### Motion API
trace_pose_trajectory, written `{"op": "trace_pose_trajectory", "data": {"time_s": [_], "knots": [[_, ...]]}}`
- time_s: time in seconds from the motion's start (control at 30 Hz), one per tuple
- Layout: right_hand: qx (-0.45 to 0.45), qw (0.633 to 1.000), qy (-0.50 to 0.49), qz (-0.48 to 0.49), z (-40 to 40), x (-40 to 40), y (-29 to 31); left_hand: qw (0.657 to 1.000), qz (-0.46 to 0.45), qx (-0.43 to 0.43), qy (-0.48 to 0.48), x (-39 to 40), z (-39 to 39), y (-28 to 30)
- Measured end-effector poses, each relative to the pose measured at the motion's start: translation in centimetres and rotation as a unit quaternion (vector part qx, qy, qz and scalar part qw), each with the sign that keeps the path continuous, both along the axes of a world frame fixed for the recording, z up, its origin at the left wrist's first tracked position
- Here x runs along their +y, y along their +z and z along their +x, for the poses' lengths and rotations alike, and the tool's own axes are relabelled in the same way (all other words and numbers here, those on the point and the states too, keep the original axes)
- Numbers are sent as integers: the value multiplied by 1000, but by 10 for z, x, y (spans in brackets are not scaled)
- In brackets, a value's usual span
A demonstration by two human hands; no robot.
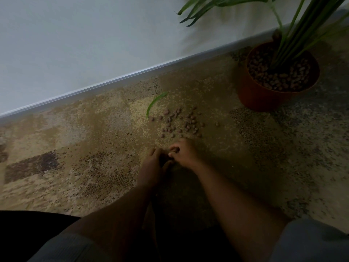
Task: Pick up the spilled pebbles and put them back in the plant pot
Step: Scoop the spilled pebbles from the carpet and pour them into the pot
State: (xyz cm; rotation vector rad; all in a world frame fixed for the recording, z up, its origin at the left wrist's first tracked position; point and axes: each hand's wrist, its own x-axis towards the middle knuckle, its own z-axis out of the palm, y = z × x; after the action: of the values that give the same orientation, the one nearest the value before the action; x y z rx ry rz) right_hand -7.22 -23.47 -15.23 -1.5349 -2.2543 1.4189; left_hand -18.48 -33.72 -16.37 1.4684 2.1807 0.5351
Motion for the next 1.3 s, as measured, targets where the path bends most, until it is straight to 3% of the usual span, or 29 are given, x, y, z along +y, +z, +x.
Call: {"op": "trace_pose_trajectory", "data": {"time_s": [0.33,0.5,0.7,0.93,1.03,1.17,1.3], "knots": [[-66,991,117,27,-9,2,7,1000,-11,-9,7,-6,-7,4],[-76,989,127,12,-9,3,8,999,-23,-36,8,-4,-10,7],[-70,988,126,48,-3,-2,6,982,4,-145,124,-4,-11,10],[-31,997,73,1,8,0,5,943,14,-239,232,7,-10,14],[-19,996,91,-5,12,-1,3,958,-7,-221,181,6,-9,15],[-66,992,109,23,10,-3,-2,990,-44,-121,58,4,-4,14],[-46,997,60,16,7,-1,-7,995,-65,-68,14,2,-5,11]]}}
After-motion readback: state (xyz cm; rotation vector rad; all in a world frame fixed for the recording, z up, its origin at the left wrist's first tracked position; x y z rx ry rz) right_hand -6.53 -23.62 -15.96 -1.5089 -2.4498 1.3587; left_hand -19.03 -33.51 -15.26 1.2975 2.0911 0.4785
